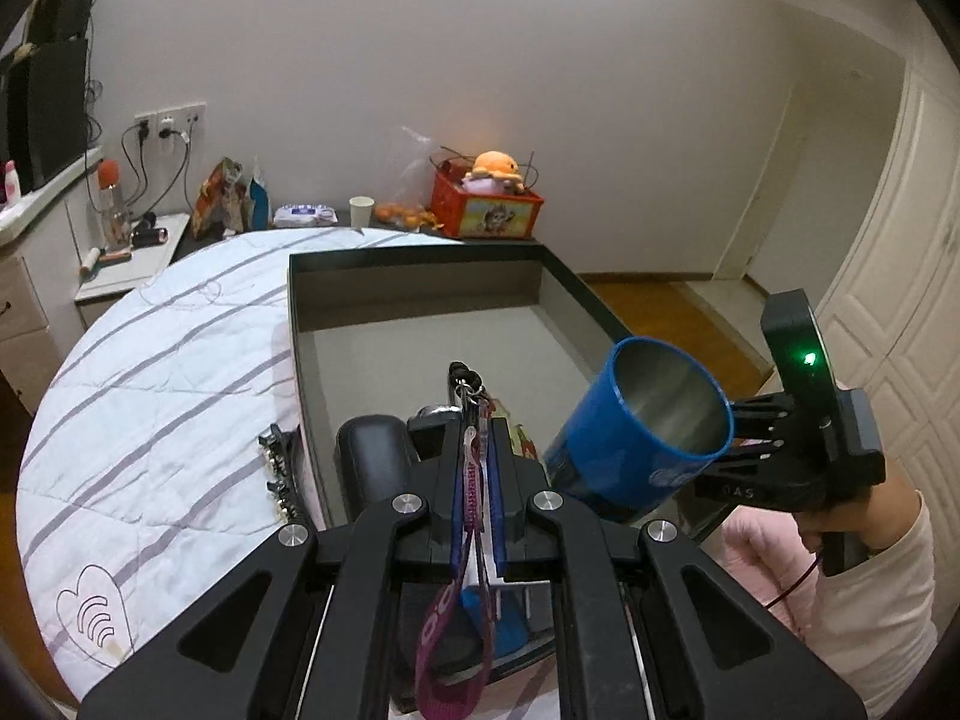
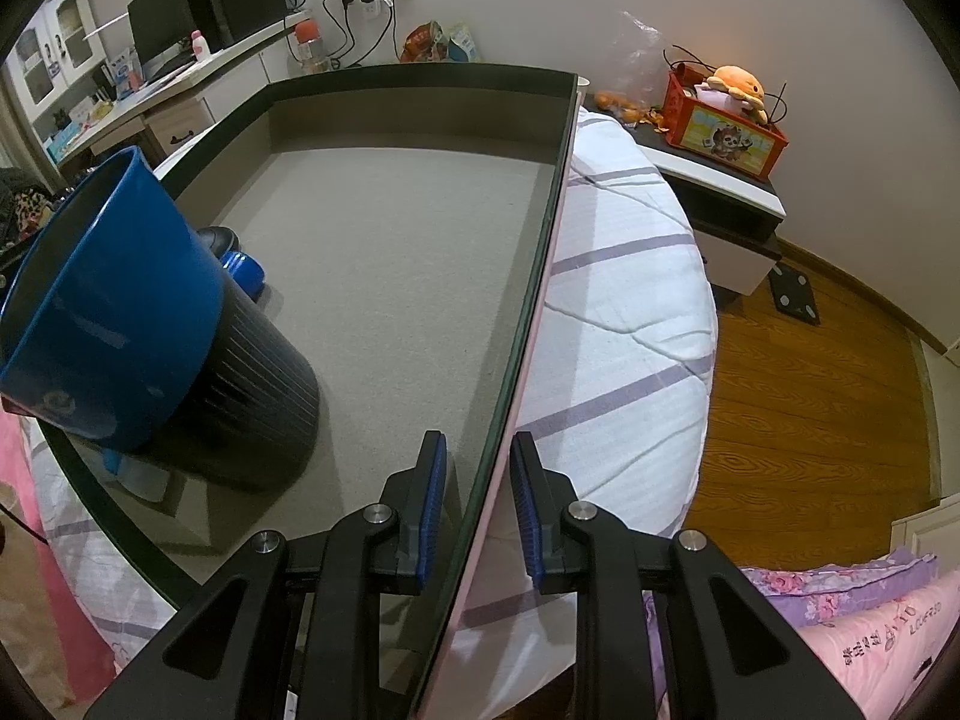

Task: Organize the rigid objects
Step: 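Lower the keys into the pink box and open the left tool, then move the open left tool toward the black rhinestone hair clip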

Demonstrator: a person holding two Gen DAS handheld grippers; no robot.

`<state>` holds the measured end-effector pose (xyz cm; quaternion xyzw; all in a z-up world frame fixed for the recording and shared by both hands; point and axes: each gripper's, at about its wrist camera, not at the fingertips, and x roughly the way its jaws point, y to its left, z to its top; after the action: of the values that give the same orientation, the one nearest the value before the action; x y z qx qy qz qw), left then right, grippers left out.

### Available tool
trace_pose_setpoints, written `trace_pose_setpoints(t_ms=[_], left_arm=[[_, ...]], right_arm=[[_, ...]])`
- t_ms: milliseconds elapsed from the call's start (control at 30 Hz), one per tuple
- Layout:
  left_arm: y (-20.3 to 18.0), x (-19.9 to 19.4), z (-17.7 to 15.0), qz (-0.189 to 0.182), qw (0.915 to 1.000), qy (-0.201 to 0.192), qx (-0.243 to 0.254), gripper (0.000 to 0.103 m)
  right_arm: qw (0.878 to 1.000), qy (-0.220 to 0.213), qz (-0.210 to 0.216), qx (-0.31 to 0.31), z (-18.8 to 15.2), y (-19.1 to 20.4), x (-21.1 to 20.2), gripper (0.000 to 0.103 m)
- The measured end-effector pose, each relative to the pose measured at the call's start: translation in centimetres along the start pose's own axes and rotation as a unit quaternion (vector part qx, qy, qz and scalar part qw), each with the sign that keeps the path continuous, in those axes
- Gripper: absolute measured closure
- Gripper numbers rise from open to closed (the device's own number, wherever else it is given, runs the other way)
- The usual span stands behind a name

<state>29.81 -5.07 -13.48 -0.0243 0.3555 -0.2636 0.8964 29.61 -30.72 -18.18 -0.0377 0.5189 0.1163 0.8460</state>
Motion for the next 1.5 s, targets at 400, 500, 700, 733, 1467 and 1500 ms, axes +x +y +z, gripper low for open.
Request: trace_pose_setpoints(t_ms=[400, 500, 700, 733, 1467, 1500], left_arm=[[1.8, -3.1, -0.1, -0.001, 0.9985, -0.043, -0.035, 0.041], [2.8, -4.2, -0.4, 0.013, 0.9979, -0.049, -0.040, 0.039], [6.4, -6.2, -1.5, 0.057, 0.9938, -0.061, -0.073, 0.030], [7.1, -6.2, -1.7, 0.068, 0.9928, -0.058, -0.080, 0.030], [10.7, 2.0, -4.4, 0.091, 0.9888, 0.065, -0.099, 0.026], [10.8, 2.1, -4.4, 0.088, 0.9887, 0.067, -0.102, 0.026]], right_arm=[[1.000, 0.002, -0.005, 0.001, 0.2, 0.2, 0.0, 0.080], [1.000, 0.003, -0.005, 0.001, 0.2, 0.2, 0.0, 0.080], [1.000, 0.003, -0.007, 0.001, 0.1, 0.3, 0.0, 0.080], [1.000, 0.003, -0.007, 0.002, 0.1, 0.2, 0.0, 0.080], [1.000, 0.005, -0.004, -0.006, 0.0, 0.1, -0.1, 0.079], [1.000, 0.006, -0.004, -0.007, 0.0, 0.1, -0.1, 0.079]])
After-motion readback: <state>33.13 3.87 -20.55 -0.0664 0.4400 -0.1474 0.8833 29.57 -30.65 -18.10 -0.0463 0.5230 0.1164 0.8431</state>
